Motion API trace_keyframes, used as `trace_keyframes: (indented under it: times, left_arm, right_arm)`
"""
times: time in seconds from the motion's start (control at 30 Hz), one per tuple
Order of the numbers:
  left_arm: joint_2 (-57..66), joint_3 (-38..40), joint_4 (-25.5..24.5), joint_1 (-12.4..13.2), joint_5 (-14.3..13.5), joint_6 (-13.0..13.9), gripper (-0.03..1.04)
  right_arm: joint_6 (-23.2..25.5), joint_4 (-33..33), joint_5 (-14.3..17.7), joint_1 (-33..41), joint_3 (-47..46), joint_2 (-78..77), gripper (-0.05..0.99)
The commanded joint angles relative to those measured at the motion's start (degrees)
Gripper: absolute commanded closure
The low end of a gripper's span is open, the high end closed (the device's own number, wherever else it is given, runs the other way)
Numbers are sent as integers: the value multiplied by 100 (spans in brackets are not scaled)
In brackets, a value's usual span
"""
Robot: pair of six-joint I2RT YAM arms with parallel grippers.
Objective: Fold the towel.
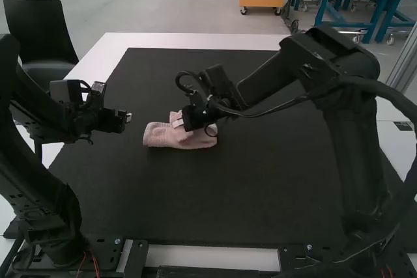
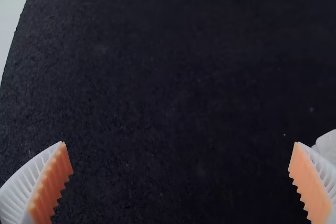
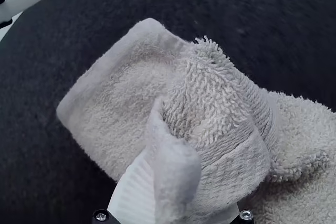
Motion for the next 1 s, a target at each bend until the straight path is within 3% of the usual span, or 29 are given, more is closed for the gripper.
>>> trace_keyframes:
  times: [0.0, 0.17, 0.27, 0.47, 0.97]
  left_arm:
    - [-120, -119, 60, 22, -3, 41, 4]
    - [-120, -145, 42, 31, -3, 41, 4]
    - [-120, -145, 51, 49, -3, 41, 4]
    - [-120, -145, 42, 49, -3, 50, 4]
    - [-445, -224, 86, 31, -64, 41, 4]
  right_arm:
    - [48, 59, -5, 88, 258, 89, 96]
    - [57, 50, -5, 158, 469, 256, 95]
    - [101, 6, -5, 176, 584, 300, 77]
    - [312, -46, -23, 167, 689, 256, 55]
    - [813, -134, -207, 308, 839, -236, 54]
